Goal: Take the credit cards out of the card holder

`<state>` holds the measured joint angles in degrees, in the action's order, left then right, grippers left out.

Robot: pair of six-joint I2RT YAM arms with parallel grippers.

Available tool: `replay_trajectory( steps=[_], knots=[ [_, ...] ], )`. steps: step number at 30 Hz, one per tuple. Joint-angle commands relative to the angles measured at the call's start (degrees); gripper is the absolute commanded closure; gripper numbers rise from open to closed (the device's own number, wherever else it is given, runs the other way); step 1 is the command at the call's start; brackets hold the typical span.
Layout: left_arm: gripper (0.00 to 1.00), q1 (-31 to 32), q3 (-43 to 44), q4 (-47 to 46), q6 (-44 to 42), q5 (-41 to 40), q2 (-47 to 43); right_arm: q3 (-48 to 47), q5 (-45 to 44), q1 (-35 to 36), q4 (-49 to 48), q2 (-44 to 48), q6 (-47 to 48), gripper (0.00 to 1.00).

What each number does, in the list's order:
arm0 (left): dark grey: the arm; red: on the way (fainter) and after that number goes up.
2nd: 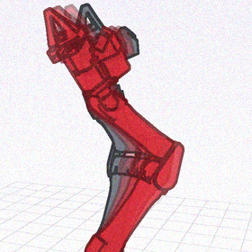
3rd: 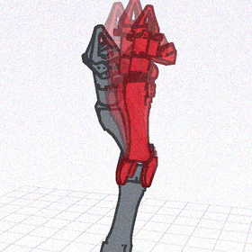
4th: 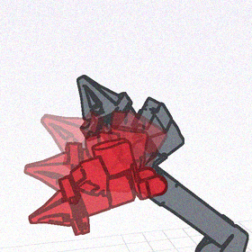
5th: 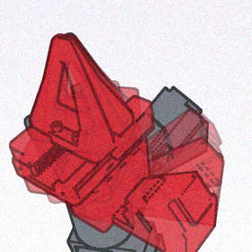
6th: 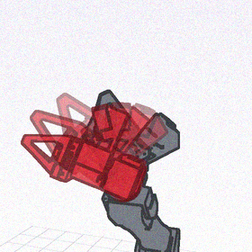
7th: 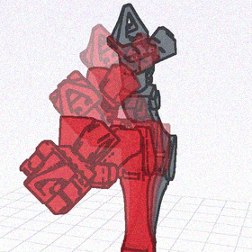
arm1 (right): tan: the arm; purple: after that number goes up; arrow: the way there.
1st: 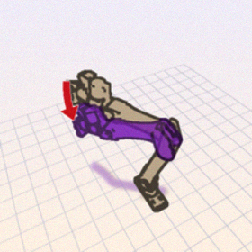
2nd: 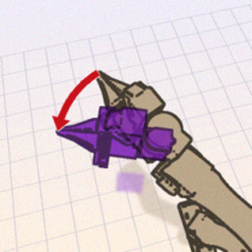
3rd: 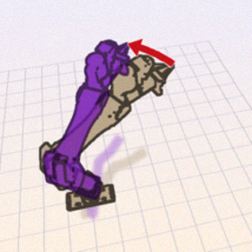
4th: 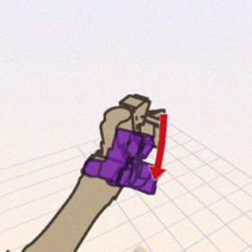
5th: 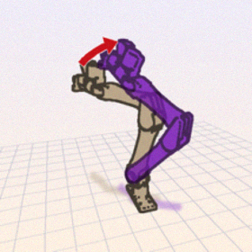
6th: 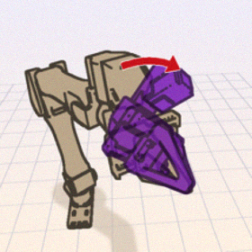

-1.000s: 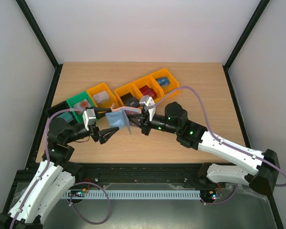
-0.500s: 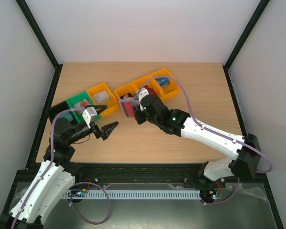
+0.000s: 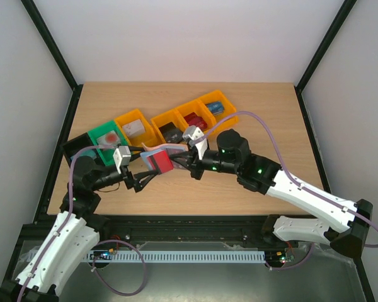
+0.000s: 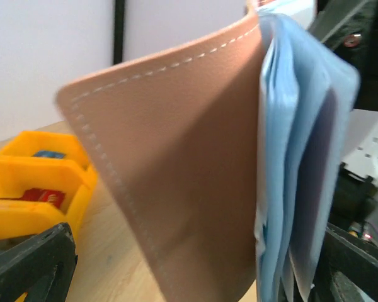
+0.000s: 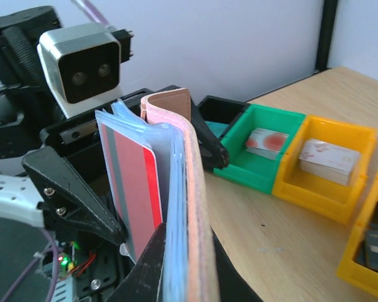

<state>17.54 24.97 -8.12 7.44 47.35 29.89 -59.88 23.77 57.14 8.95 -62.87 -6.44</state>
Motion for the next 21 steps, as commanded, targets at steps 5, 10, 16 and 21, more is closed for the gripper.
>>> replay_trajectory(
  steps=[5, 10, 16, 21],
  knots=[
    [0.01, -0.5, 0.7, -3.4, 0.3, 8.0, -1.2, 1.3, 9.4, 0.3, -4.8, 0.2, 2.5, 0.98],
    [0.32, -0.5, 0.6, -4.5, 1.1, 11.7, -1.3, 1.9, 11.6, 0.3, -5.2, 0.9, 3.7, 0.98],
    [0.97, -0.4, 0.3, -5.8, 2.5, 14.6, -1.8, 3.2, 11.3, 0.3, -6.4, 1.9, 3.6, 0.98],
    [0.98, -0.6, 0.5, -2.9, 3.8, 10.5, -2.3, 4.3, 3.6, 0.1, -6.1, 3.0, 3.0, 0.89]
  ],
)
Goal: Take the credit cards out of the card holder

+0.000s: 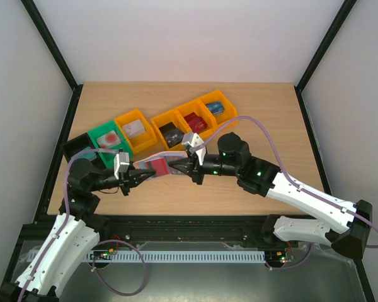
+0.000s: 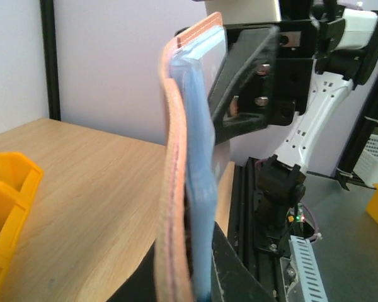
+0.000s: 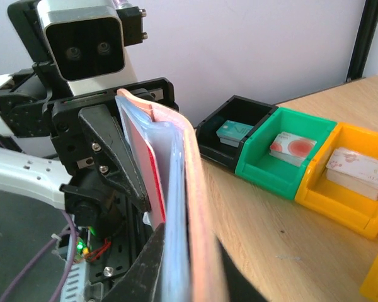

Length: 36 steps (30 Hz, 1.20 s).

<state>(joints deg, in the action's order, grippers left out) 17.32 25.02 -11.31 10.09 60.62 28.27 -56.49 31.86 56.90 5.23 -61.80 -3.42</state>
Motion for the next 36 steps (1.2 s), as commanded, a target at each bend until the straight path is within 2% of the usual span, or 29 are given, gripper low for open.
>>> replay_trajectory(
  steps=[1, 3, 4, 8, 10, 12, 14, 16, 18, 20, 23, 27, 30, 36],
  knots=[
    [0.98, -0.4, 0.3, 1.3, 1.2, -5.2, -0.7, 1.1, -6.9, 0.3, -2.3, 2.3, -0.6, 0.78],
    [0.98, -0.6, 0.1, 2.8, 1.0, -10.9, -0.9, 1.3, -11.9, 0.0, -1.7, 3.0, -1.7, 0.55],
    [0.98, -0.8, 0.1, 3.5, 0.7, -13.5, -1.0, 1.3, -15.3, 0.0, -1.3, 3.4, -2.4, 0.48],
    [0.98, -1.0, 0.3, 6.0, -1.0, -22.1, -1.1, 0.1, -27.0, -0.4, 1.8, 5.2, -3.8, 0.44],
    [0.98, -1.0, 0.5, 6.9, -1.7, -24.3, -1.1, -0.3, -28.6, -0.4, 2.2, 6.5, -4.0, 0.46],
    [0.98, -1.0, 0.7, 8.1, -2.3, -27.5, -1.1, -0.9, -22.6, -0.4, 1.9, 7.8, -3.8, 0.49],
    [0.98, -1.0, 1.1, 9.2, -3.2, -31.2, -0.8, -0.7, -9.9, -0.3, -0.6, 8.5, -3.5, 0.53],
    [0.98, -1.0, 1.6, 10.2, -4.1, -33.7, -0.3, 0.6, 3.1, 0.1, -7.1, 7.6, -4.6, 0.57],
    [0.98, -1.0, 2.0, 10.8, -4.6, -34.3, 0.1, 2.3, 8.8, 0.6, -14.2, 5.4, -8.0, 0.64],
    [0.98, -1.0, 2.3, 10.8, -4.6, -32.5, 0.3, 2.5, 7.9, 0.7, -18.2, 1.9, -10.6, 0.71],
    [0.98, -1.0, 2.2, 8.1, -1.9, -24.3, 0.1, 0.0, 6.1, 0.8, -18.2, -3.7, -11.8, 0.77],
    [0.98, -0.9, 1.4, -0.9, 5.8, -9.3, -0.1, -0.5, 3.4, 0.4, -17.1, -5.7, -10.2, 0.78],
    [0.98, -0.9, 1.0, -4.7, 8.9, -4.6, -0.1, 0.9, 2.1, -0.9, -16.3, -4.5, -9.8, 0.78],
    [0.98, -0.9, 1.0, -6.6, 7.2, 3.0, -0.2, 3.8, 4.1, -3.6, -16.2, -1.7, -9.0, 0.75]
  ],
)
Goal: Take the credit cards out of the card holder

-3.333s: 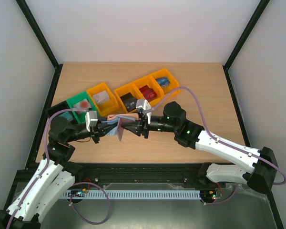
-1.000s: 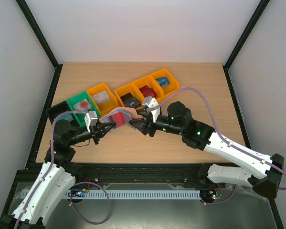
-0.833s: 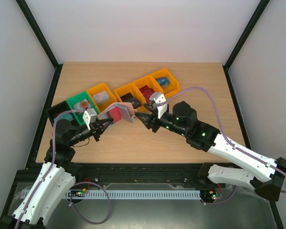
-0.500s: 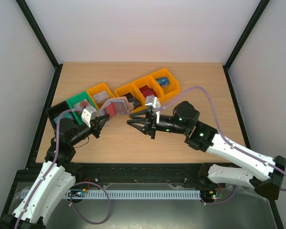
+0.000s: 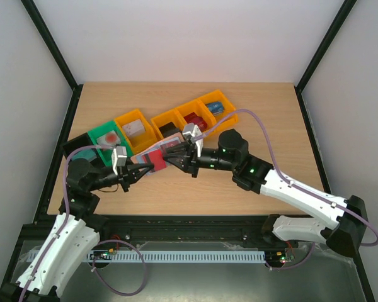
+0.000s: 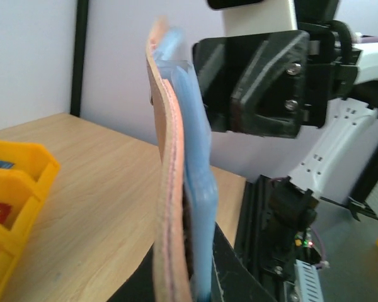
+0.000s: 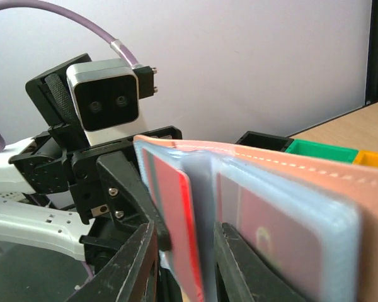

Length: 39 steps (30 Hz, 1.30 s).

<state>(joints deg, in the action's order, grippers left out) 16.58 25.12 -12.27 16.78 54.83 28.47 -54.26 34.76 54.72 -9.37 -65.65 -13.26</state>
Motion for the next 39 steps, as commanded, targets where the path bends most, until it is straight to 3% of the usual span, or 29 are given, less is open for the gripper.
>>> replay_trajectory(
  steps=[1, 10, 13, 19, 39],
  knots=[
    [0.98, -0.2, 1.2, -5.9, 0.3, 9.5, -0.5, 1.5, 1.9, -1.6, -1.2, 2.2, 1.3, 0.73],
    [0.98, 0.0, 1.6, -5.8, -1.0, 9.9, 0.1, -0.1, 10.3, -1.7, -0.7, -1.4, 1.9, 0.73],
    [0.98, 0.3, 1.4, -5.7, -1.2, 9.8, 0.3, -0.6, 11.8, -1.7, -1.3, -2.3, 1.5, 0.78],
    [0.98, 0.8, 1.2, -5.3, -1.7, 10.2, 0.3, -0.8, 13.6, -1.6, -2.6, -3.1, 1.0, 0.98],
    [0.86, 0.8, 0.5, -6.0, -0.1, 11.9, -0.4, 2.2, 10.0, -3.3, -1.0, 2.0, 3.8, 0.98]
  ],
)
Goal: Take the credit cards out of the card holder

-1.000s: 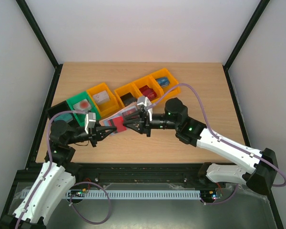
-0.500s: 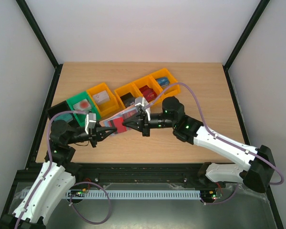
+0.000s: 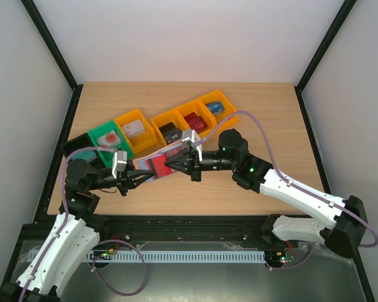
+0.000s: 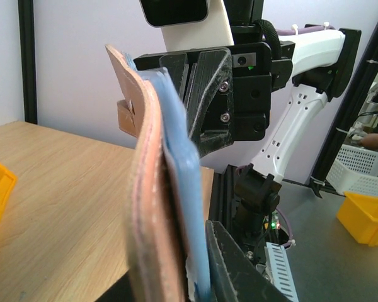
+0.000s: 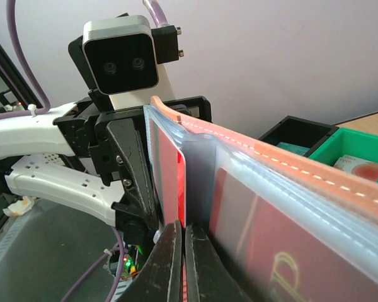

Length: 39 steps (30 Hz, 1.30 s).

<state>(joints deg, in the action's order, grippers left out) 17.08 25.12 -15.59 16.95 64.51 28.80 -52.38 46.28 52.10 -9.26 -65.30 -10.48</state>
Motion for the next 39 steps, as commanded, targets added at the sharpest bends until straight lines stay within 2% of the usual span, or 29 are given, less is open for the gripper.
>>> replay_trajectory(
  steps=[1, 4, 10, 14, 18, 22, 25, 27, 29, 36, 39],
  knots=[
    [0.88, 0.3, 0.4, -3.1, 0.0, 2.1, -0.7, 0.3, -1.5, -0.6, -1.1, 1.7, 1.1, 0.98],
    [0.98, 0.3, 0.3, -3.5, 0.6, 1.5, -0.8, 0.1, -1.0, -0.6, -1.1, 1.5, 1.1, 0.98],
    [0.98, 0.4, 0.0, -3.5, 0.5, 1.0, -0.9, -0.3, 0.3, -1.0, 0.9, 1.3, 2.4, 0.98],
    [0.98, 0.4, -0.1, -4.0, 0.8, 1.0, -0.7, -2.8, 4.7, -0.9, 2.8, -2.7, 1.8, 0.90],
    [0.98, 0.3, 0.0, -3.6, 0.6, 1.4, -0.7, -2.0, 5.5, -1.0, -1.0, -3.5, -0.3, 0.88],
    [0.98, 0.4, 0.0, -3.4, 0.6, 1.3, -0.6, -1.0, 6.6, -0.9, -3.5, -2.9, -1.4, 0.98],
    [0.97, 0.3, -0.1, -2.9, 0.7, 0.9, -0.8, 0.7, 4.0, -1.0, -3.4, -0.2, 0.2, 0.98],
    [0.92, 0.3, -0.2, -2.7, 0.8, 0.4, -0.9, 1.9, 0.7, -1.3, -1.8, 2.2, 1.8, 0.98],
    [0.91, 0.3, -0.5, -3.2, 1.2, 0.2, -1.1, 2.4, -1.8, -2.5, -0.3, 3.5, 2.5, 0.98],
    [0.96, 0.2, -0.5, -3.1, 1.5, -0.7, -1.4, 2.4, -3.5, -4.3, 2.1, 5.0, 2.8, 0.98],
    [0.97, 0.2, -0.5, -2.8, 1.4, -1.0, -1.5, 2.3, -0.5, -4.3, 1.6, 4.9, 2.4, 0.98]
  ],
)
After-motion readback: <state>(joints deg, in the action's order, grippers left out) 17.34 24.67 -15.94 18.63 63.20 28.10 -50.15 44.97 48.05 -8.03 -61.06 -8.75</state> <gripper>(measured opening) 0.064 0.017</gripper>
